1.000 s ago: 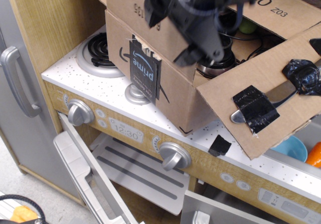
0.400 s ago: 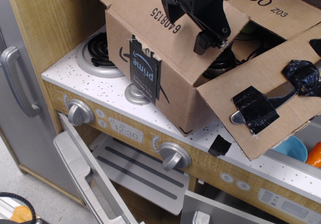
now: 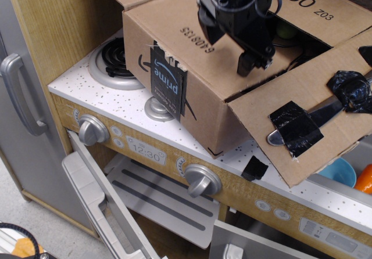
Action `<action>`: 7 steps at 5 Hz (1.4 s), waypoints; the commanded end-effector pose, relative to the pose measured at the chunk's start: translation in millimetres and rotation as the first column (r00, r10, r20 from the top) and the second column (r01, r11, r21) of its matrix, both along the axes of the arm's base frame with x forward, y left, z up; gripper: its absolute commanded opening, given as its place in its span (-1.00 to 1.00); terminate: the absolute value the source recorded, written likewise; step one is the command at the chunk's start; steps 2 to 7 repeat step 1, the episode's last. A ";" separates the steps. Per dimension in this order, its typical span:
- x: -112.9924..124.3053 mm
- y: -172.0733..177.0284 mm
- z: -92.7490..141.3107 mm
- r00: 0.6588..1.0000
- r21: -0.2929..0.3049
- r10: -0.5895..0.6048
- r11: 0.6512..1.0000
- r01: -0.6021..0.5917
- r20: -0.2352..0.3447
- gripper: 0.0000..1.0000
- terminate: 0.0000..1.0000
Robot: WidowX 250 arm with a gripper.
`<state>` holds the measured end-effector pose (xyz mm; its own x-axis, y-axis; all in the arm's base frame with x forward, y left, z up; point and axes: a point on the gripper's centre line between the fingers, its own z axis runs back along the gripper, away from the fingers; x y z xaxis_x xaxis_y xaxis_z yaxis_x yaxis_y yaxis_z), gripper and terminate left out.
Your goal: Close large4fbox flaps
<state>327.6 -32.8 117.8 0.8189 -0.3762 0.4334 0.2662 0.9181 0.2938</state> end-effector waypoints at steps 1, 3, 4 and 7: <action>3.6 4.2 -9.4 0.998 -0.009 0.043 0.999 -0.044 -0.040 1.00 1.00; 3.6 4.2 -9.4 0.998 -0.009 0.043 0.999 -0.044 -0.040 1.00 1.00; 3.6 4.2 -9.4 0.998 -0.009 0.043 0.999 -0.044 -0.040 1.00 1.00; 3.6 4.2 -9.4 0.998 -0.009 0.043 0.999 -0.044 -0.040 1.00 1.00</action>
